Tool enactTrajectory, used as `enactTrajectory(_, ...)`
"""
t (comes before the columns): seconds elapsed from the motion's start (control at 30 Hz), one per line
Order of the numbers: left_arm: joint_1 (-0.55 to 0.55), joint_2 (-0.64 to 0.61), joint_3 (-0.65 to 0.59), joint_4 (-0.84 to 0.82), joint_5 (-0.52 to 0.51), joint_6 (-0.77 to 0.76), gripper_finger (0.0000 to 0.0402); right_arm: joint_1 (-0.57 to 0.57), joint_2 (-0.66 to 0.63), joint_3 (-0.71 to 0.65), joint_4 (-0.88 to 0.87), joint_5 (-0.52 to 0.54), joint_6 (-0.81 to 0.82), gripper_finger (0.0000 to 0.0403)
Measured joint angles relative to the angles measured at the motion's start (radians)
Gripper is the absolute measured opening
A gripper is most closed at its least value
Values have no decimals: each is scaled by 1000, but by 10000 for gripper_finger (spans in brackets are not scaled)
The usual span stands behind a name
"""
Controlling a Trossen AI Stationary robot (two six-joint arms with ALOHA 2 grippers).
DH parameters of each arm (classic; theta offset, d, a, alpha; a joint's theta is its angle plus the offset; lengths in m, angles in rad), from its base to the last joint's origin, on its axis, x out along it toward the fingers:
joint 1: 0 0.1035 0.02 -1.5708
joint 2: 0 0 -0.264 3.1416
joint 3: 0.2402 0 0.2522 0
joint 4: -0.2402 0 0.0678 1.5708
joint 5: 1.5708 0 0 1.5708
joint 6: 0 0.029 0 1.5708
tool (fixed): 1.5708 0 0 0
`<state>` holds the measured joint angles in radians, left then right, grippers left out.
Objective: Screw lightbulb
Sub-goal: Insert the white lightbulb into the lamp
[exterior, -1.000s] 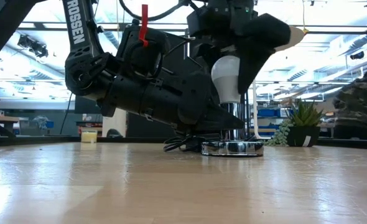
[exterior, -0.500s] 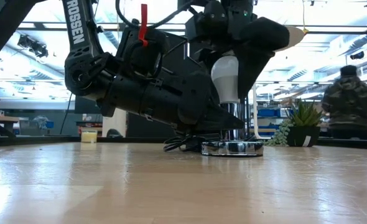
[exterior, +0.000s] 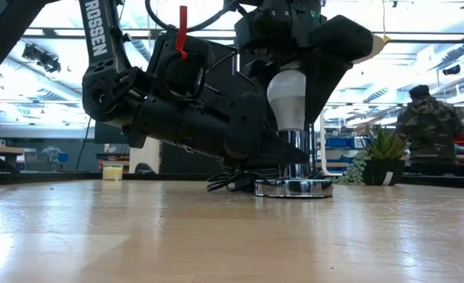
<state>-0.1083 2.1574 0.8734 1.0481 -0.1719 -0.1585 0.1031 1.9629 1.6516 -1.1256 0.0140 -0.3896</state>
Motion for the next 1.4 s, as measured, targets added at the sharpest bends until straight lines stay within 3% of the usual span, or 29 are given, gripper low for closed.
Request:
enactTrajectory(1.07,-3,3,0,32,-10,7,191,-12,0,0,38,-15,219,372)
enactTrajectory(1.4,-3,2,0,31,-11,-9,191,-12,-1,0,9,-2,419,370)
